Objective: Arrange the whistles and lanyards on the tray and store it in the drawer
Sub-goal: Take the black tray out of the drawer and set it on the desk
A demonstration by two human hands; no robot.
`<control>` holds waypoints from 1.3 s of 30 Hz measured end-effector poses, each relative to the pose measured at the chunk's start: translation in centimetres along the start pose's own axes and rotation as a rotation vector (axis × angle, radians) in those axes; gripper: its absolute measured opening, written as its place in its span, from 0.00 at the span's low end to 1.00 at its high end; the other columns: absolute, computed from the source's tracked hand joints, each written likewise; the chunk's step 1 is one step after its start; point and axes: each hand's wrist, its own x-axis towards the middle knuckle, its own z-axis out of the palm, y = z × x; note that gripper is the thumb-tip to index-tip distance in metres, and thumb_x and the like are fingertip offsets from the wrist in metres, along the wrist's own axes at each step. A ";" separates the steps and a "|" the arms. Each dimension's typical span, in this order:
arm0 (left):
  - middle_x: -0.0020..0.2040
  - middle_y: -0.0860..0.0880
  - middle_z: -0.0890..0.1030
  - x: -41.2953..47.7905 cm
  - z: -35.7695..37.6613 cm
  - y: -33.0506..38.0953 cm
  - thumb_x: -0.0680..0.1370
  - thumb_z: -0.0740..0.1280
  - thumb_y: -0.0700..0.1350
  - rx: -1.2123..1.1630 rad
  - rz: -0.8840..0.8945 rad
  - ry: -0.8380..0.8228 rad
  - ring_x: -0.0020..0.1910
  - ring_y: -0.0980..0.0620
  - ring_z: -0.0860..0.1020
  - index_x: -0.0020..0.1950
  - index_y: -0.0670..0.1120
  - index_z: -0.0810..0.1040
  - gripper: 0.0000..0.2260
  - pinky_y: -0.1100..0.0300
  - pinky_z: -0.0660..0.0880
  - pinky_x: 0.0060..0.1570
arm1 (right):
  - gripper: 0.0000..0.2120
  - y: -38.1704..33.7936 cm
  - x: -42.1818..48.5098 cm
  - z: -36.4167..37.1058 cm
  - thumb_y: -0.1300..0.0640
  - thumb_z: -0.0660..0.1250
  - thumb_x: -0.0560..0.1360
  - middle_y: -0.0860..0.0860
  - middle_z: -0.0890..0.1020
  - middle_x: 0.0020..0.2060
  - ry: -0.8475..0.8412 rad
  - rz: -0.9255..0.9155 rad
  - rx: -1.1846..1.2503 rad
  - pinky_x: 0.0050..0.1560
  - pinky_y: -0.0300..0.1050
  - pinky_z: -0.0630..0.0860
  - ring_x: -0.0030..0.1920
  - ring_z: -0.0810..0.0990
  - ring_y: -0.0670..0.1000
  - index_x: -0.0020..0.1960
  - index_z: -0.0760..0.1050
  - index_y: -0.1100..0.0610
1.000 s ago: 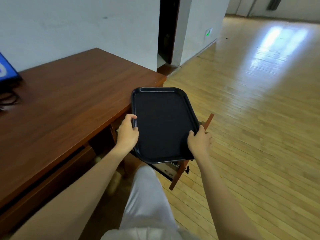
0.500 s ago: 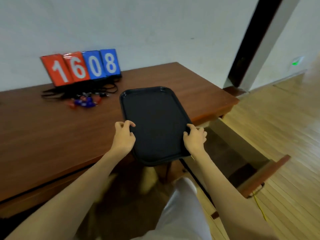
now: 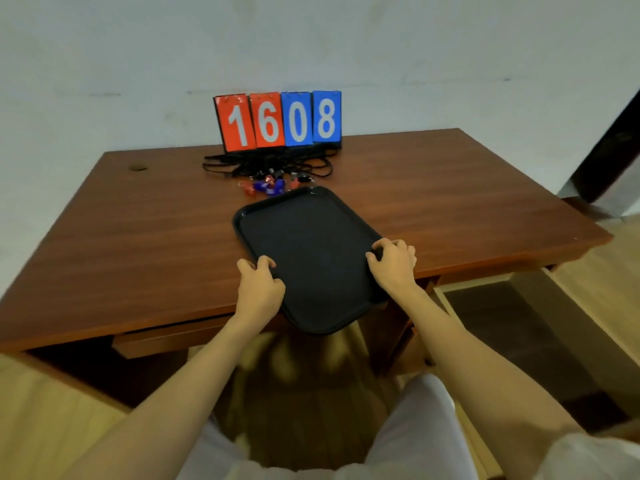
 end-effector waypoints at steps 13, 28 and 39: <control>0.78 0.46 0.51 3.4 -2.5 -1.3 0.78 0.52 0.62 0.630 0.155 -0.217 0.77 0.42 0.43 0.76 0.52 0.55 0.28 0.41 0.40 0.73 | 0.19 -6.5 6.8 0.3 0.56 0.55 0.81 0.54 0.49 0.77 -0.318 -0.387 -0.532 0.73 0.67 0.44 0.76 0.44 0.60 0.70 0.68 0.47; 0.63 0.35 0.70 3.8 0.9 4.9 0.77 0.47 0.67 1.029 -0.024 -0.123 0.56 0.37 0.76 0.68 0.38 0.68 0.36 0.51 0.77 0.45 | 0.23 -5.9 2.5 3.0 0.49 0.49 0.82 0.53 0.54 0.77 -0.396 -0.294 -0.344 0.72 0.63 0.53 0.76 0.51 0.57 0.76 0.54 0.51; 0.77 0.42 0.50 6.3 -1.3 -0.8 0.78 0.45 0.65 0.722 0.035 -0.145 0.76 0.39 0.50 0.77 0.55 0.47 0.30 0.36 0.54 0.70 | 0.23 -5.0 4.8 3.4 0.47 0.48 0.82 0.49 0.49 0.78 -0.458 -0.304 -0.223 0.74 0.59 0.39 0.77 0.42 0.52 0.77 0.51 0.47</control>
